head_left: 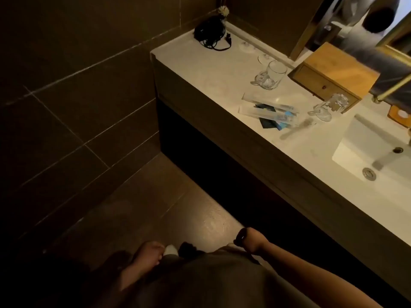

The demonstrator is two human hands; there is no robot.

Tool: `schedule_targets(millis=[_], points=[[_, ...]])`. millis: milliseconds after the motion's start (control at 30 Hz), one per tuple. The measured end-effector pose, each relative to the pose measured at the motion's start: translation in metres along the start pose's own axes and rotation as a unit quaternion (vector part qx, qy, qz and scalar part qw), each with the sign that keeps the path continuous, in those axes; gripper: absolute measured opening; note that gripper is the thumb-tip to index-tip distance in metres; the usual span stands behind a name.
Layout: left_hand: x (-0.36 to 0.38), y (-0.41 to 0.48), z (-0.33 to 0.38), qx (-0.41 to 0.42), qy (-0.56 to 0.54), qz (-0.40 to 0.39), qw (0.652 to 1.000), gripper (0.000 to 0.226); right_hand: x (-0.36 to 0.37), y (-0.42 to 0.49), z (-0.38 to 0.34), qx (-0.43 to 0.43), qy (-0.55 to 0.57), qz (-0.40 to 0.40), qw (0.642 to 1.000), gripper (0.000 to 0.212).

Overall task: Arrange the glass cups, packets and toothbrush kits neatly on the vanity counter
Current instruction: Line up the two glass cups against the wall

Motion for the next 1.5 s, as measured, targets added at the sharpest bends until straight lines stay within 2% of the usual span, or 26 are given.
schedule_targets(millis=[267,400,533,733,900,1067,1167,1233,1300,1367,1500], points=[[-0.030,0.011,-0.014,0.022,0.009,-0.010,1.000,0.034,-0.003,-0.010,-0.038,0.011,-0.017,0.042,0.999,0.030],[-0.036,0.021,-0.015,0.021,0.029,-0.021,0.999,0.037,-0.006,-0.010,-0.049,0.013,-0.007,0.063,0.998,0.024],[-0.035,0.033,0.005,0.027,0.056,-0.031,0.998,0.050,-0.014,-0.004,-0.052,0.021,0.006,0.054,0.998,0.023],[-0.025,0.026,0.098,0.039,0.070,-0.054,0.995,0.018,-0.040,0.031,-0.051,0.007,0.051,0.040,0.998,0.025],[-0.017,0.038,0.194,0.080,0.065,-0.029,0.994,0.028,-0.086,0.080,-0.070,-0.067,0.075,0.053,0.994,0.030],[-0.014,0.039,0.286,0.194,0.132,0.012,0.972,0.027,-0.149,0.116,-0.096,-0.133,0.123,0.101,0.978,0.027],[-0.009,0.039,0.333,0.251,0.172,0.007,0.953,0.036,-0.184,0.127,-0.109,-0.149,0.162,0.136,0.966,0.024],[-0.005,0.038,0.363,0.278,0.189,-0.006,0.942,0.035,-0.196,0.135,-0.109,-0.131,0.197,0.142,0.961,0.022],[-0.002,0.040,0.389,0.303,0.203,-0.032,0.930,0.025,-0.194,0.140,-0.106,-0.098,0.218,0.124,0.963,0.022],[-0.002,0.048,0.415,0.338,0.233,-0.060,0.910,0.017,-0.187,0.144,-0.102,-0.047,0.216,0.101,0.970,0.024],[-0.009,0.067,0.454,0.380,0.307,-0.135,0.862,0.017,-0.168,0.136,-0.100,0.060,0.203,0.076,0.974,0.034]])
Point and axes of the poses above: each hand's wrist, its own y-axis towards the middle knuckle, its own x-axis out of the palm, z = x × y, the point moved 1 cm from there along y, towards the middle knuckle, and after that the axes turned 5 degrees about z, right-handed, at the moved point
